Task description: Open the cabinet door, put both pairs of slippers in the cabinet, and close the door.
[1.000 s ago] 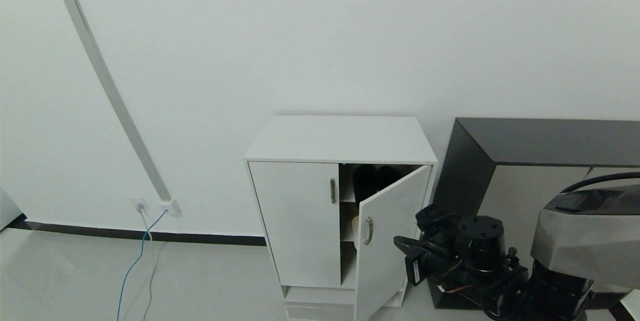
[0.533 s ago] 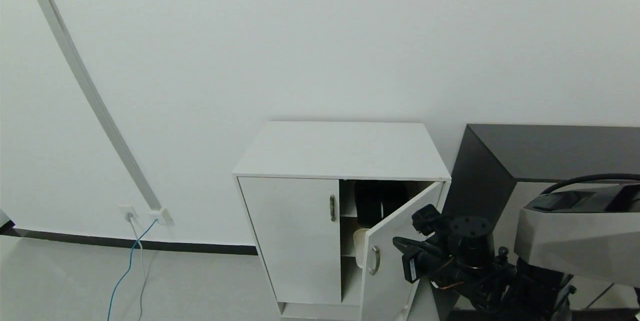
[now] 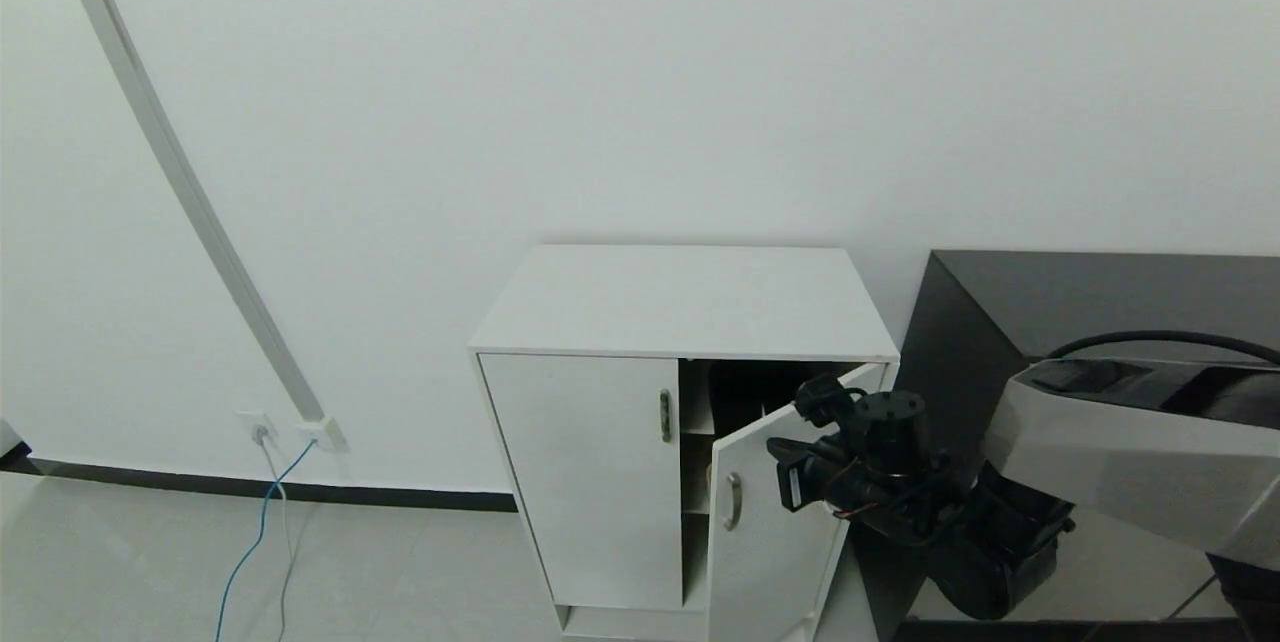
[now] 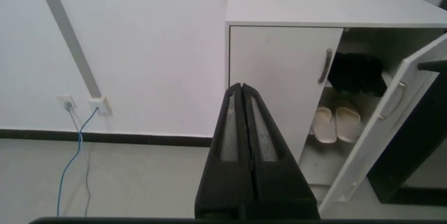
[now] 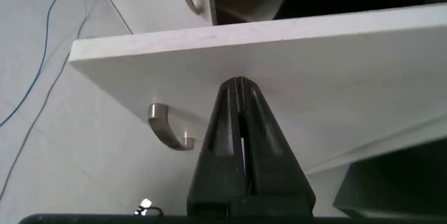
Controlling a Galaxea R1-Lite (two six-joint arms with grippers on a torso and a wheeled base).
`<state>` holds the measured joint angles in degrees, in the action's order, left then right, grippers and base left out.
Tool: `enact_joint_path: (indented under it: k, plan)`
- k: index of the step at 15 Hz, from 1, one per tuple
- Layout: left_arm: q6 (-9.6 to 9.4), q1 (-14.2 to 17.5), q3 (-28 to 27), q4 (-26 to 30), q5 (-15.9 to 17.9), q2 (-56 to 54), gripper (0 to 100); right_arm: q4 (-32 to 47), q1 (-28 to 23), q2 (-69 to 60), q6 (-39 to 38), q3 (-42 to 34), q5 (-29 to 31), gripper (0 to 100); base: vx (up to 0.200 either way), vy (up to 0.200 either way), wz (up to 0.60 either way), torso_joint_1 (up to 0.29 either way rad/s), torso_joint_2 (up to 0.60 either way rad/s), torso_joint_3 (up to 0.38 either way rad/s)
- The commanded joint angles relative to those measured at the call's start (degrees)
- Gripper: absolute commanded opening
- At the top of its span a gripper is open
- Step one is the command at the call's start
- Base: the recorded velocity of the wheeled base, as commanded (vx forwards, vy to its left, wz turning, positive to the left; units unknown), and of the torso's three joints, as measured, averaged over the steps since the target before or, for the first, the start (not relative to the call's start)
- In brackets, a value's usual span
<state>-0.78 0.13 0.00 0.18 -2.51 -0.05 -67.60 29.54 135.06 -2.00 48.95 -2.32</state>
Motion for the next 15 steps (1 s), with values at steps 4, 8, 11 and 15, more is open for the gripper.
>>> enact_joint_path:
  k: [4, 8, 11, 15]
  plan:
    - [-0.01, 0.0, 0.0, 0.0, 0.1, 0.0, 0, 3.9, -1.8, 4.9, 0.0, 10.4, 0.0, 0, 0.000, 0.000, 0.00, 0.000, 0.00, 0.000]
    - [-0.01, 0.0, 0.0, 0.0, 0.1, 0.0, 0, 4.0, -2.7, 6.4, -0.1, 13.4, 0.0, 0, 0.000, 0.000, 0.00, 0.000, 0.00, 0.000]
    - [-0.01, 0.0, 0.0, 0.0, 0.0, 0.0, 0, 4.1, -4.6, 7.8, -0.1, 16.0, 0.0, 0, 0.000, 0.000, 0.00, 0.000, 0.00, 0.000]
    - [-0.01, 0.0, 0.0, 0.0, 0.1, 0.0, 0, 8.4, -5.1, 8.8, -0.2, 20.9, 0.1, 0, 0.000, 0.000, 0.00, 0.000, 0.00, 0.000]
